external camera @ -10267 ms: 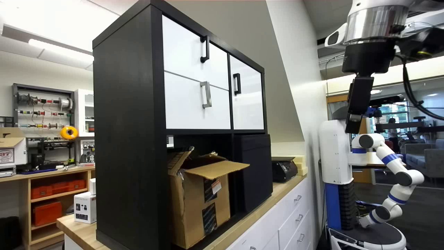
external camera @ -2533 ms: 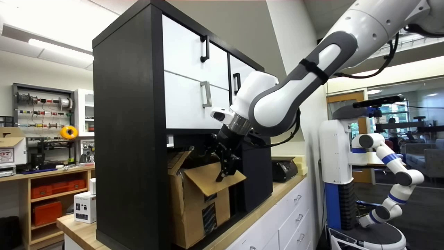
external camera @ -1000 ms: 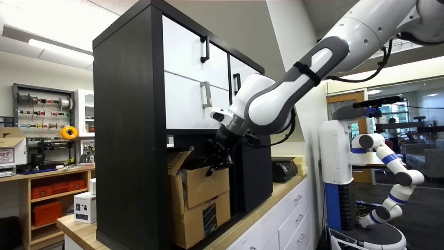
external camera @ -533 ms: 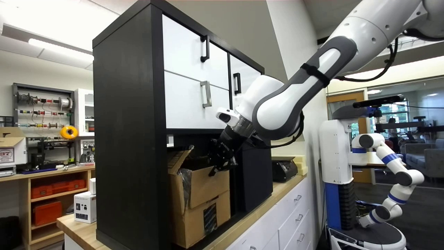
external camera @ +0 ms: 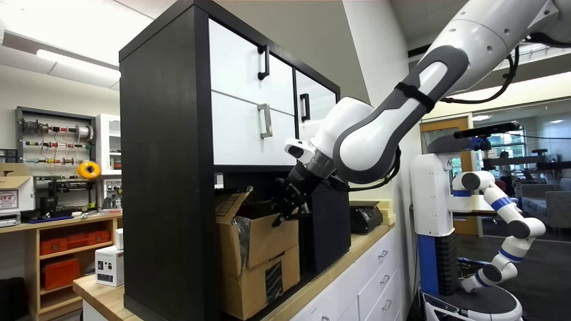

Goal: Move the cardboard box forwards

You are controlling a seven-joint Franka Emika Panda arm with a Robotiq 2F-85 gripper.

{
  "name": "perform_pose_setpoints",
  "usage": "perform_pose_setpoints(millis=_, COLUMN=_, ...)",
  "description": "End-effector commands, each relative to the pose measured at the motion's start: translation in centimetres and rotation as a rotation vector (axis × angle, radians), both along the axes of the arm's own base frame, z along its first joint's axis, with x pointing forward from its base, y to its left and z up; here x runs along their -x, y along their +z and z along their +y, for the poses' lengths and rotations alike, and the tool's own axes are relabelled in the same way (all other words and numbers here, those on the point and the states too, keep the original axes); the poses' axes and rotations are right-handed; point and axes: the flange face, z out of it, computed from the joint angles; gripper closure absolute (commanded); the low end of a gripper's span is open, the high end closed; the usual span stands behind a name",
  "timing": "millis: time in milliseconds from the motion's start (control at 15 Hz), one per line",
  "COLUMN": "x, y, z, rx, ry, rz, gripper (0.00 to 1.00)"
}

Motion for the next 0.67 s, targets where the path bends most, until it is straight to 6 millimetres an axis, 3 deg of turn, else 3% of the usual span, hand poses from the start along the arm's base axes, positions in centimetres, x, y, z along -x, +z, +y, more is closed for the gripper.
perform_pose_setpoints(millis=0, x=3.6, y=0.6, z=-0.5, rx=0.003, ry=-0.008, rz=0.004, gripper=0.95)
perform_pose_setpoints(millis=600, x=7.5, y=0.6, z=-0.5, rx=0.011, ry=-0.017, rz=0.024, gripper=0.95)
